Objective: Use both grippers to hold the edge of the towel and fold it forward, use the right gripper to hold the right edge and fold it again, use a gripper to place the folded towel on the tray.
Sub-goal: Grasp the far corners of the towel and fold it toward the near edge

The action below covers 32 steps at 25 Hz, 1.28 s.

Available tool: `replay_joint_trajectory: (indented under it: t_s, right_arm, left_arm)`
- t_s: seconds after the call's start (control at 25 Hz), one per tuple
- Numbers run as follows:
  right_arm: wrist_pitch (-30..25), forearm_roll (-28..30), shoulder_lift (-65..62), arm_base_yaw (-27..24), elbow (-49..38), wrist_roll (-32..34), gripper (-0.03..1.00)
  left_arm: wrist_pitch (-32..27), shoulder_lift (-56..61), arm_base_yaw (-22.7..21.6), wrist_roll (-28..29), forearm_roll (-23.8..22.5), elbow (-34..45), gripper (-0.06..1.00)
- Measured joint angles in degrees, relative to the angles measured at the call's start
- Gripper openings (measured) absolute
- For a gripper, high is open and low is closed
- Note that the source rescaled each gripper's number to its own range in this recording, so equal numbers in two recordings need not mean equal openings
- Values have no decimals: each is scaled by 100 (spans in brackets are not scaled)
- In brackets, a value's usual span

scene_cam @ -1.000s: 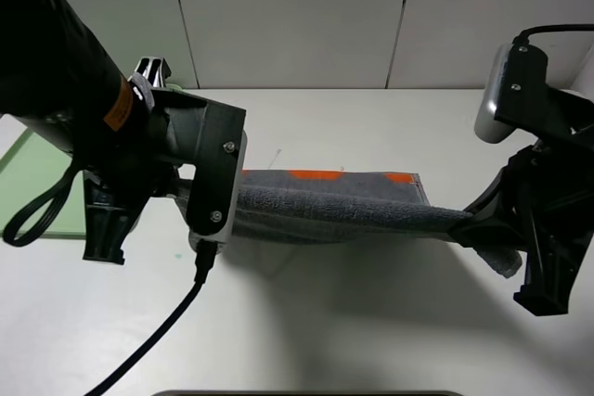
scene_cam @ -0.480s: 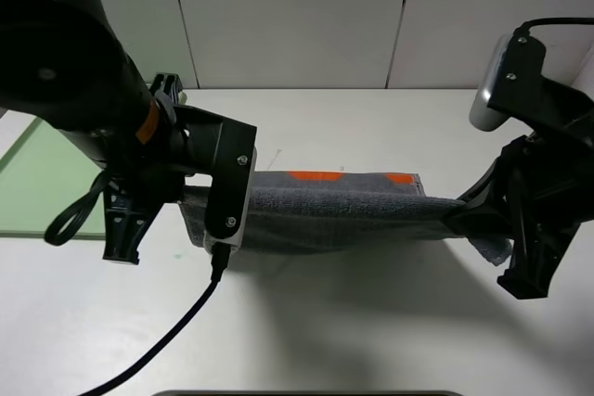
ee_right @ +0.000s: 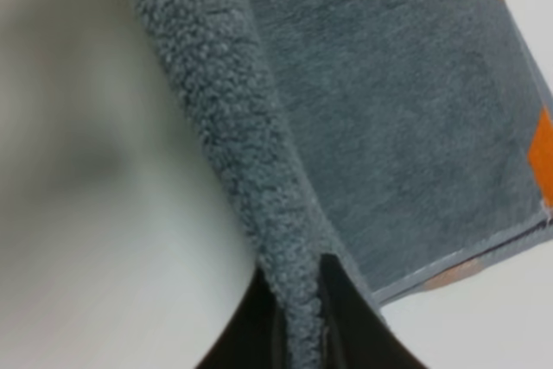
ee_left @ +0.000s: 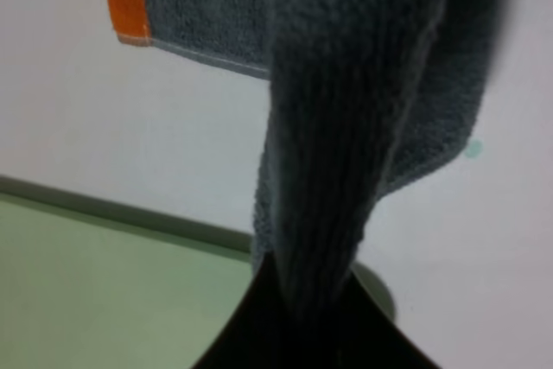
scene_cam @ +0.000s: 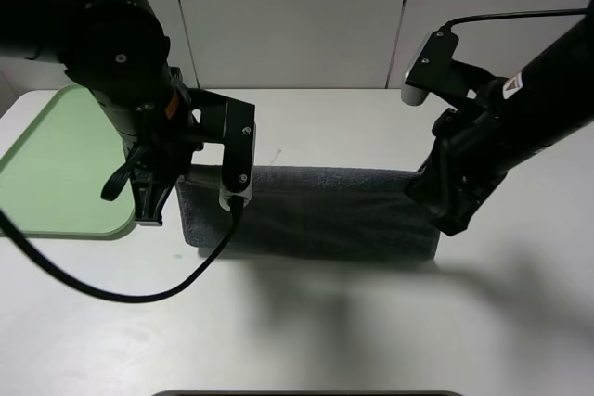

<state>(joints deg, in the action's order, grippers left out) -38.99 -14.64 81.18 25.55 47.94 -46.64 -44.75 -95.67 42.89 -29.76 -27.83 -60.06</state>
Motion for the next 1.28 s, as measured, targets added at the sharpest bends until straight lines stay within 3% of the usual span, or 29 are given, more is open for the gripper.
replay_joint_trajectory:
  t_s: [0.4, 0.76, 1.16, 1.24, 1.28]
  right_arm:
    - [692, 330, 1122, -39, 341, 6, 0]
    - [1221, 450, 1386, -220, 341, 129, 0]
    - [1284, 514, 1386, -220, 341, 129, 0]
    - [1284, 514, 1386, -220, 341, 129, 9]
    - [1284, 520, 1386, -220, 341, 131, 19]
  left_arm:
    - [476, -801, -581, -90, -19, -422, 0]
    - [776, -1155, -606, -239, -57, -558, 0]
    - [878, -1162, -623, -239, -77, -562, 0]
    - [878, -1162, -623, -239, -77, -562, 2]
    - [878, -1162, -623, -239, -77, -562, 4]
